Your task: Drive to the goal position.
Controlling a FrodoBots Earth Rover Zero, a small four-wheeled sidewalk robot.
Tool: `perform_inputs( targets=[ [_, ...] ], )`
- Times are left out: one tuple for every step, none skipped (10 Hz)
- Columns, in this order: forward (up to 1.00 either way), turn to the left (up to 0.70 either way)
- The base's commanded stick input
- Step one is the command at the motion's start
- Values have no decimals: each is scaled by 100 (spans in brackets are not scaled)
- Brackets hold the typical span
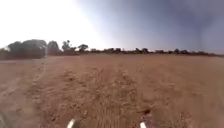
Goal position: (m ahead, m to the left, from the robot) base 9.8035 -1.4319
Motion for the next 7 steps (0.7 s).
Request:
perform_inputs(
  targets=[
    [100,0],
    [100,0],
    [100,-3],
    [100,-10],
    [100,-30],
    [100,-34],
    [100,-11]
  ],
)
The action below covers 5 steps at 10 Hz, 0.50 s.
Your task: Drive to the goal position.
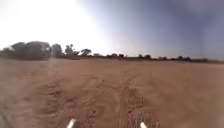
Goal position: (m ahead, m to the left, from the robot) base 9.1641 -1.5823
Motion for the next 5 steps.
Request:
perform_inputs(
  targets=[
    [100,0],
    [100,0],
    [100,0],
    [100,0],
    [100,0]
  ],
)
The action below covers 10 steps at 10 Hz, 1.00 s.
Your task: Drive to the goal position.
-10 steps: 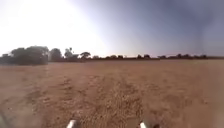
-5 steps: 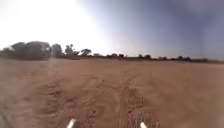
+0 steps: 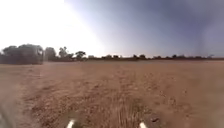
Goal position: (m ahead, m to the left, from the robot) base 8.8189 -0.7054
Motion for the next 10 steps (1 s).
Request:
perform_inputs(
  targets=[
    [100,0],
    [100,0],
    [100,0],
    [100,0],
    [100,0],
    [100,0],
    [100,0],
    [100,0],
    [100,0],
    [100,0]
  ],
)
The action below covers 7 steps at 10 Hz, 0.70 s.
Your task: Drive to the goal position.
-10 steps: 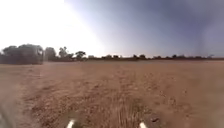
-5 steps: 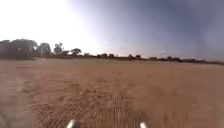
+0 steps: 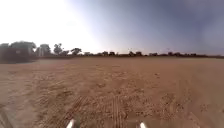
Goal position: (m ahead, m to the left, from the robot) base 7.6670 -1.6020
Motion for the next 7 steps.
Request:
perform_inputs(
  targets=[
    [100,0],
    [100,0],
    [100,0],
    [100,0],
    [100,0],
    [100,0],
    [100,0]
  ],
)
